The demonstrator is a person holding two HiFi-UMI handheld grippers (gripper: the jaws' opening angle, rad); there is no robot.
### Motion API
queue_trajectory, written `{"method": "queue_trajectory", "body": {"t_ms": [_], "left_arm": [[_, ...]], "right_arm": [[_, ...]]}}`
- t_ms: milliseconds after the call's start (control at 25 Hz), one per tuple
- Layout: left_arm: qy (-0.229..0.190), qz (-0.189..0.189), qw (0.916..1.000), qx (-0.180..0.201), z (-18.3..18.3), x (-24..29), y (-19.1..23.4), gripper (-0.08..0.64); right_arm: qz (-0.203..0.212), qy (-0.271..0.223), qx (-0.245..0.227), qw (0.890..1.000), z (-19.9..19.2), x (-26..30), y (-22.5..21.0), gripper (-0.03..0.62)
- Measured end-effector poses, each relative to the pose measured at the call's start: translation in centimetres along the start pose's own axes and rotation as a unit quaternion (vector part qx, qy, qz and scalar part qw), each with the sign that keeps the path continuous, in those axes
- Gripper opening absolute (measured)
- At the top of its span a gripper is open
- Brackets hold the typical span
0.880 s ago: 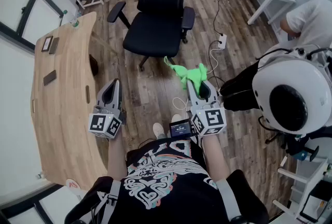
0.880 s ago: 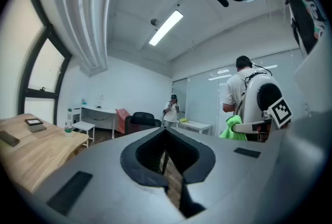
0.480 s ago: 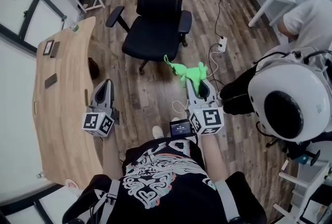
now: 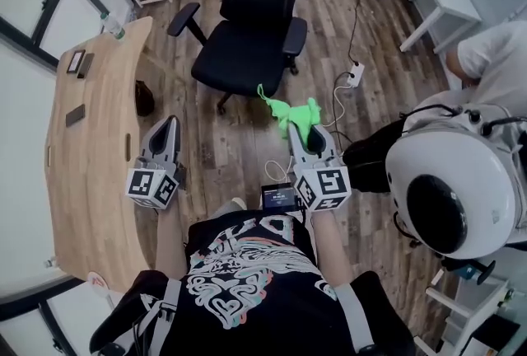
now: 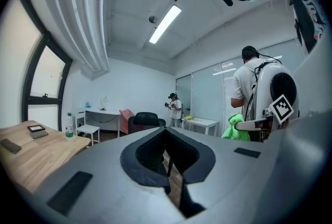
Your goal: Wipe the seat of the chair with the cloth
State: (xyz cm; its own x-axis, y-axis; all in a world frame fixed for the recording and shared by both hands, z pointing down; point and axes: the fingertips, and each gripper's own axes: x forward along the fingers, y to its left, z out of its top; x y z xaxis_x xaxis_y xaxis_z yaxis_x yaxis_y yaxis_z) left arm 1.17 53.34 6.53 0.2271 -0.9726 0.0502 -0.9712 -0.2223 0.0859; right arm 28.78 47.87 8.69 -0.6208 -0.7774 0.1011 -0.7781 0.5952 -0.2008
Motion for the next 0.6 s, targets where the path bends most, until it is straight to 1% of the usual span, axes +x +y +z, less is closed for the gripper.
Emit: {"method": "queue_trajectory", "body": {"t_ms": [120, 240, 400, 520, 600], "left_arm": [[0.004, -0.003, 1.0, 0.002, -0.3, 1.3, -0.4, 0.002], [0.009, -0.007, 0.9999, 0.003, -0.6, 3.2, -0.1, 0.002], [0.014, -0.009, 0.9999, -0.003, -1.2, 5.9, -0.2, 0.002], [0.016, -0.014, 0.9998, 0.004, -1.4, 7.9, -0.3, 0.002], [0.015, -0.011, 0.9998, 0.009, -1.4, 9.2, 0.6, 0.002]], "right_arm": [[0.027, -0.008, 0.023, 0.999, 0.3, 0.8, -0.7, 0.1], [0.043, -0.023, 0.048, 0.998, 1.2, 2.0, -1.5, 0.1], [0.034, -0.014, 0.033, 0.999, 0.9, 3.8, -3.3, 0.1], [0.028, -0.011, 0.025, 0.999, 0.8, 4.9, -4.4, 0.1], [0.025, -0.012, 0.023, 0.999, 1.1, 6.2, -4.7, 0.1]]}}
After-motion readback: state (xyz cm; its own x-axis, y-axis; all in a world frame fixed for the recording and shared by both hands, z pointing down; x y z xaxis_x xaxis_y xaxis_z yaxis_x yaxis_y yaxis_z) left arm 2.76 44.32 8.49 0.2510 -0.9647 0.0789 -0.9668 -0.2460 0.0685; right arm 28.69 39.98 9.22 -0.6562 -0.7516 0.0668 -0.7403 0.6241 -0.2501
